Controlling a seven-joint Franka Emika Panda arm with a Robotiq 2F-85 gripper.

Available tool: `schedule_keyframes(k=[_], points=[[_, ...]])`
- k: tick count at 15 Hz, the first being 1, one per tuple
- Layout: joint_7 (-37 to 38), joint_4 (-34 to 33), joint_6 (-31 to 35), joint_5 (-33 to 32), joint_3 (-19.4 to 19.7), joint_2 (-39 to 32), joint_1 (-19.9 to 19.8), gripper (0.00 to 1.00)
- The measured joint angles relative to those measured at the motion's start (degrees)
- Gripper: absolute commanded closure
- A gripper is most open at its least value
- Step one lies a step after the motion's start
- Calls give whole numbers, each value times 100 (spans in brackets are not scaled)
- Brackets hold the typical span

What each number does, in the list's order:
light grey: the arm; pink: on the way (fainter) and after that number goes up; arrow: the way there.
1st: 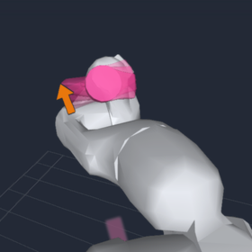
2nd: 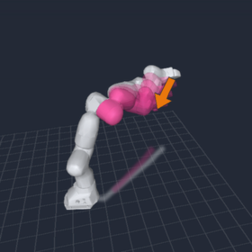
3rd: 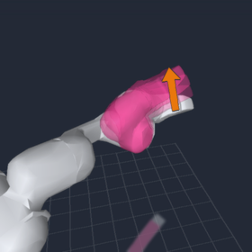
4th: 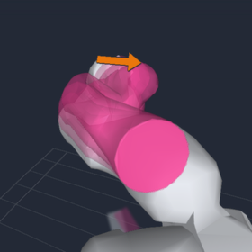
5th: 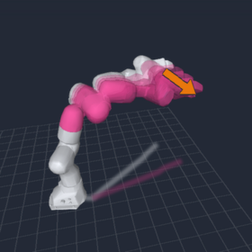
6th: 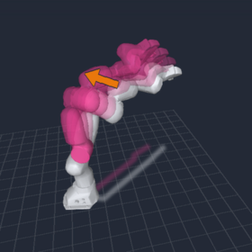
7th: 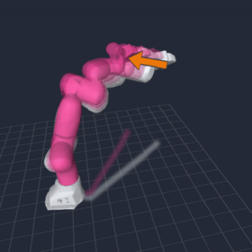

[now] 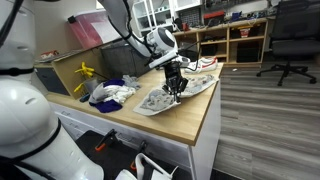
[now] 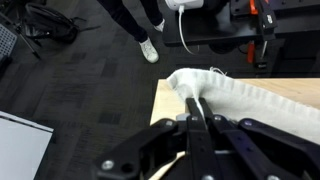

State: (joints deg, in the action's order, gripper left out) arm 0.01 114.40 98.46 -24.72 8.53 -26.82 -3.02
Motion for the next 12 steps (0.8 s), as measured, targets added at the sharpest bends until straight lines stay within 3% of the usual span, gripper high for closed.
schedule_keyframes(k=[2, 10, 12], points=[[0, 36, -38, -29, 30, 66, -84, 64], [9, 23, -20, 11, -267, 277, -67, 2], [22, -17, 84, 146, -432, 326, -8, 0]])
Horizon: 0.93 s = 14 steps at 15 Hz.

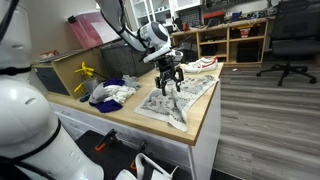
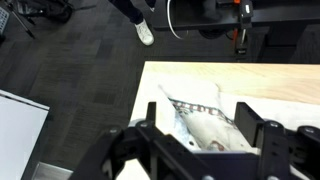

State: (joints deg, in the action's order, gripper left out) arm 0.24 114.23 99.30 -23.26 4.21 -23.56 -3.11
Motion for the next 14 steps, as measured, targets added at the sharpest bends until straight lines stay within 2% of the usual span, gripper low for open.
schedule_keyframes(k=[1, 2, 3, 4, 9, 13, 14], points=[[5, -35, 90, 103, -86, 13, 37, 0], [9, -77, 192, 224, -169, 16, 86, 26], [11, -111, 316, 334, -248, 15, 134, 25], [13, -128, 469, 449, -323, 14, 188, 29], [33, -46, 1256, 839, -616, -54, 479, 68], [323, 318, 2365, 855, -672, -123, 724, 96], [375, 442, 2635, 855, -673, -123, 768, 100]])
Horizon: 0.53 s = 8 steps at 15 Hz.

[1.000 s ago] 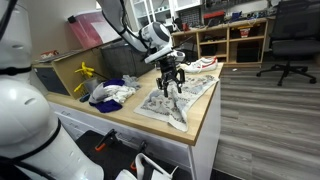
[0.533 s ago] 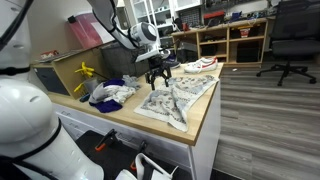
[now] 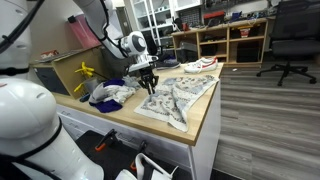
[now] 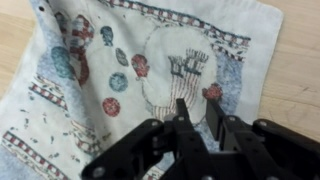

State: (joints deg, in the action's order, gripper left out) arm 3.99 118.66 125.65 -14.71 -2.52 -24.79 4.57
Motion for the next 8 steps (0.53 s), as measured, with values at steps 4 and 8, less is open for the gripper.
schedule_keyframes(k=[4, 8], points=[[18, 478, 663, 193, -48, 74, 56, 100], [-9, 957, 811, 270, -147, 280, 71, 100]])
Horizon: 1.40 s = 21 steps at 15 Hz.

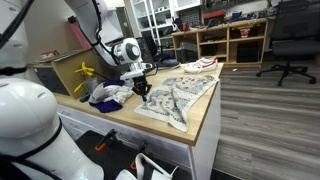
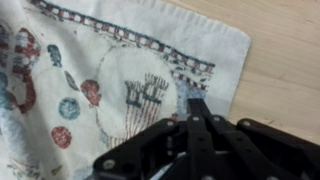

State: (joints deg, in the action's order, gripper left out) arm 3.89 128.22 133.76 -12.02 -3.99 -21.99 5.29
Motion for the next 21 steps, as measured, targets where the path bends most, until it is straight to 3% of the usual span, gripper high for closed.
schedule_keyframes(k=[9, 21], points=[[-1, 456, 599, -139, 107, 13, 29, 100], [-1, 514, 685, -157, 73, 38, 348, 100]])
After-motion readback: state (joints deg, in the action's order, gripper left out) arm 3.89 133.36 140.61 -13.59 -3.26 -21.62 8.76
